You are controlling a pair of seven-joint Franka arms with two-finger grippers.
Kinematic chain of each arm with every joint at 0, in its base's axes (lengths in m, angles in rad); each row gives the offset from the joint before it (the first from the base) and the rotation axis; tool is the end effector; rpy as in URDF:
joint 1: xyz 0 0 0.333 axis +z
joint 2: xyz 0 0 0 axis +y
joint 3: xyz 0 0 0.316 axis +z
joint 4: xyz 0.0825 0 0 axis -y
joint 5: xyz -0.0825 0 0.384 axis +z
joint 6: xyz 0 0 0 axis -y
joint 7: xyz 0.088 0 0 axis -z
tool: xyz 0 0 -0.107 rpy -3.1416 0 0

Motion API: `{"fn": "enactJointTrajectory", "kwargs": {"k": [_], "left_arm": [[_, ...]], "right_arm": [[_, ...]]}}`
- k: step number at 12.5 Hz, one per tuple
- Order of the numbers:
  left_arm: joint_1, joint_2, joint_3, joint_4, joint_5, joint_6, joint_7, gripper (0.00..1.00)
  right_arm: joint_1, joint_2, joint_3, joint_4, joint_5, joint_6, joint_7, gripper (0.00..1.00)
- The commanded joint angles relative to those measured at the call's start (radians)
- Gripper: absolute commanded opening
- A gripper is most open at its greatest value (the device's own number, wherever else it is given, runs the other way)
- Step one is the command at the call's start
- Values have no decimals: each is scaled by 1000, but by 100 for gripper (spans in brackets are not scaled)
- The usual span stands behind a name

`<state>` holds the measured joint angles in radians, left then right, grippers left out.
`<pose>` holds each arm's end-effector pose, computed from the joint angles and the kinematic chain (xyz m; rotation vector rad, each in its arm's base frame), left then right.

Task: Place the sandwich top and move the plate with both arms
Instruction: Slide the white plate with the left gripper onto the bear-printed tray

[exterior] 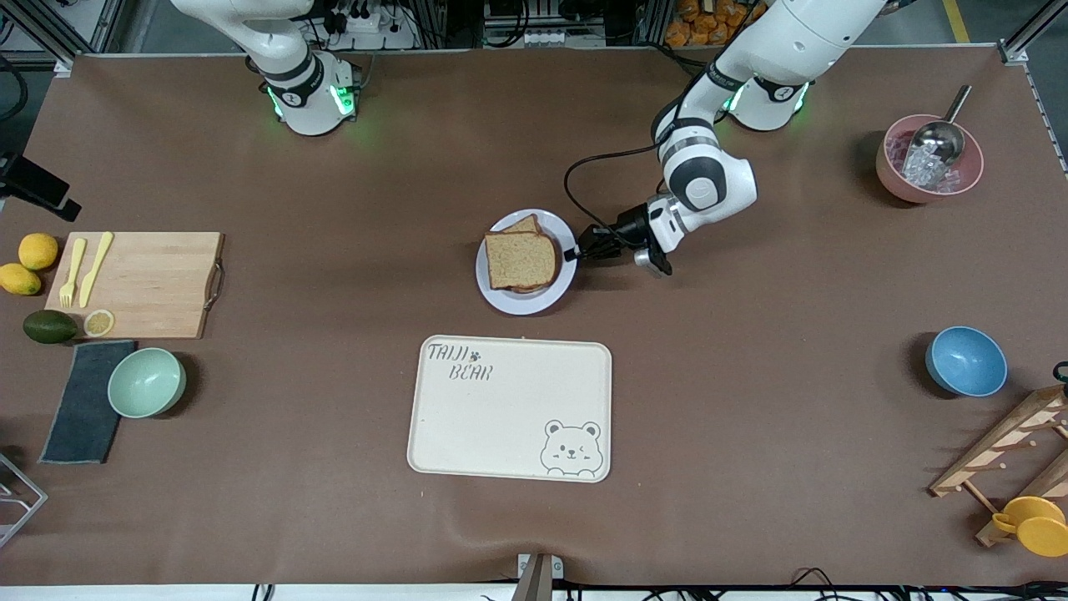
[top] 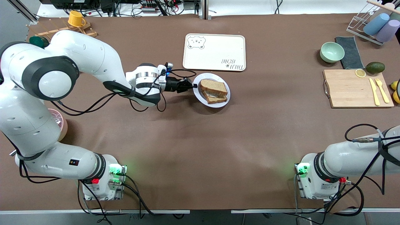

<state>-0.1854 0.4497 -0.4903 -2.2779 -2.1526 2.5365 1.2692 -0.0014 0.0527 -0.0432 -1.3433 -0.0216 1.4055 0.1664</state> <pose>0.3875 -0.3174 0.1595 2.0708 0.2169 0.1157 0.5512 -0.0264 0.6861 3.1007 -0.3340 0.0171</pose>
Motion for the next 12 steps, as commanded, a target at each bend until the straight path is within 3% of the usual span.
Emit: {"fn": "enactJointTrajectory", "kwargs": {"k": [1, 8, 12], "left_arm": [[12, -26, -10, -15, -43, -27, 32, 0], [58, -2, -21, -6, -43, -201, 59, 0], [75, 84, -14, 119, -43, -206, 62, 0]], "right_arm": [[-15, -14, 23, 3, -18, -11, 4, 100], [-15, -14, 25, 3, -21, -11, -5, 100], [-15, -13, 25, 1, -21, -11, -8, 100]]}}
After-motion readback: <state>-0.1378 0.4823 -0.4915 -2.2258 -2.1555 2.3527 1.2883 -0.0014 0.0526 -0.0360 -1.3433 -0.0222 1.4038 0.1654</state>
